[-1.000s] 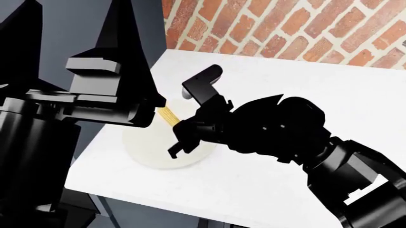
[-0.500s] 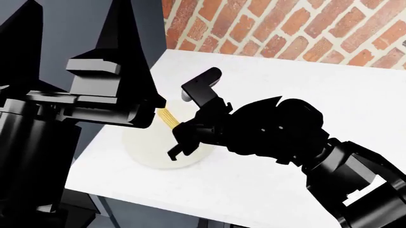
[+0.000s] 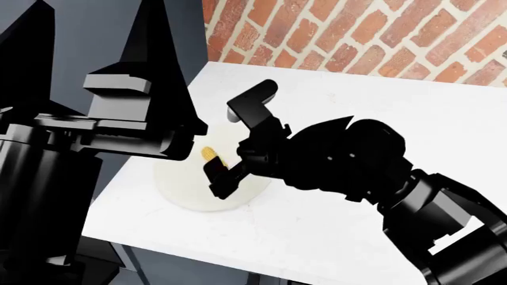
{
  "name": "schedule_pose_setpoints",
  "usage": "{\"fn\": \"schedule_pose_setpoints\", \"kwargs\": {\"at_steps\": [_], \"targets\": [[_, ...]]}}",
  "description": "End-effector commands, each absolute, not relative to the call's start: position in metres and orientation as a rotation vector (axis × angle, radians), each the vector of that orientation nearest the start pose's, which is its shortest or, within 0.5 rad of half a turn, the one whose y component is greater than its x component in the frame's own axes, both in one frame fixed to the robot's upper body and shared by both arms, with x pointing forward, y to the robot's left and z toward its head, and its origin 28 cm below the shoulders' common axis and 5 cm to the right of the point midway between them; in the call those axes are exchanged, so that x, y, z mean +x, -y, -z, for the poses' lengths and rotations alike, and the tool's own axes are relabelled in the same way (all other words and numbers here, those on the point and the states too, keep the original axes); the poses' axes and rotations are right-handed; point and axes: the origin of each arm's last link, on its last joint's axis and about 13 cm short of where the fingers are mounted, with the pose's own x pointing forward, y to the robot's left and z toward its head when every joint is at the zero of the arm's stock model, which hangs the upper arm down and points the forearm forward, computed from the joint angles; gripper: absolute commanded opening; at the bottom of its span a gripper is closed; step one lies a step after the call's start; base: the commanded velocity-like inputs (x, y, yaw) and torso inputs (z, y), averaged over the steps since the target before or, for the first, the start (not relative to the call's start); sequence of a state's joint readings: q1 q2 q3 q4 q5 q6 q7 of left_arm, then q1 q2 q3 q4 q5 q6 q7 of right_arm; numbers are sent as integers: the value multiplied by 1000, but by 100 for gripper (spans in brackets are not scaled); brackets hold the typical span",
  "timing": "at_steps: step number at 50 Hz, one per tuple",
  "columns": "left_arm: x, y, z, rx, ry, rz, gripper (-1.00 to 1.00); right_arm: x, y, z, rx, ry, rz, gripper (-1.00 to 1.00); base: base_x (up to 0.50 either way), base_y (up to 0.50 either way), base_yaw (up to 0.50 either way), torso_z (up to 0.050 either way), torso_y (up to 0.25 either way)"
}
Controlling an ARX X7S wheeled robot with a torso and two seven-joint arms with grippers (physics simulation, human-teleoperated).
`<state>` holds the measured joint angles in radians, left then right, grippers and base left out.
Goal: Pick the corn from the oven and place it on the plate on the counter.
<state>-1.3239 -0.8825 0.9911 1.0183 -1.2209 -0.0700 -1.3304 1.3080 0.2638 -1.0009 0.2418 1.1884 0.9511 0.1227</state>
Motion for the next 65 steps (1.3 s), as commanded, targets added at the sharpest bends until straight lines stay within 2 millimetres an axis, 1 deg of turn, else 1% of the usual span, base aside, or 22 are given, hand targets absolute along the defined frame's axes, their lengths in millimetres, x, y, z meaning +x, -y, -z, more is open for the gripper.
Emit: {"fn": "schedule_pose_setpoints", "kwargs": {"at_steps": [1,14,20,27,33,38,43,46,50,56,57,58,60,61,62,65], "targets": [[144,-178,-296,-224,607,241,100,335,22,-227,-265,-480,-775,100,0,0,0,0,0],[143,-177,-297,-223,610,243,100,332,23,-253,-266,-412,-774,100,0,0,0,0,0],[143,-178,-298,-221,611,241,100,332,24,-259,-262,-392,-770,100,0,0,0,0,0],[142,-178,-299,-220,615,237,100,329,27,-276,-267,-342,-760,100,0,0,0,0,0],[142,-178,-299,-217,619,236,100,326,34,-285,-265,-306,-733,100,0,0,0,0,0],[142,-179,-300,-212,621,233,100,318,40,-296,-277,-260,-700,100,0,0,0,0,0],[142,-179,-301,-208,624,232,100,311,49,-305,-253,-229,-668,100,0,0,0,0,0],[141,-179,-302,-205,626,234,100,303,58,-312,-247,-200,-634,100,0,0,0,0,0],[141,-179,-303,-201,628,233,100,294,62,-319,-252,-167,-613,100,0,0,0,0,0],[141,-179,-304,-198,630,234,100,270,67,-337,-259,-70,-570,100,0,0,0,0,0],[141,-179,-305,-197,630,235,100,265,68,-339,-267,-62,-567,100,0,0,0,0,0],[141,-179,-305,-197,630,235,100,265,68,-339,-267,-62,-567,100,0,0,0,0,0],[142,-180,-305,-196,630,236,100,255,72,-342,-266,-33,-534,100,0,0,0,0,0],[142,-180,-305,-196,630,236,100,255,72,-342,-266,-33,-534,100,0,0,0,0,0],[142,-180,-305,-197,630,236,100,247,75,-345,-275,-15,-517,100,0,0,0,0,0],[141,-179,-305,-197,630,238,100,238,78,-348,-281,6,-497,100,0,0,0,0,0]]}}
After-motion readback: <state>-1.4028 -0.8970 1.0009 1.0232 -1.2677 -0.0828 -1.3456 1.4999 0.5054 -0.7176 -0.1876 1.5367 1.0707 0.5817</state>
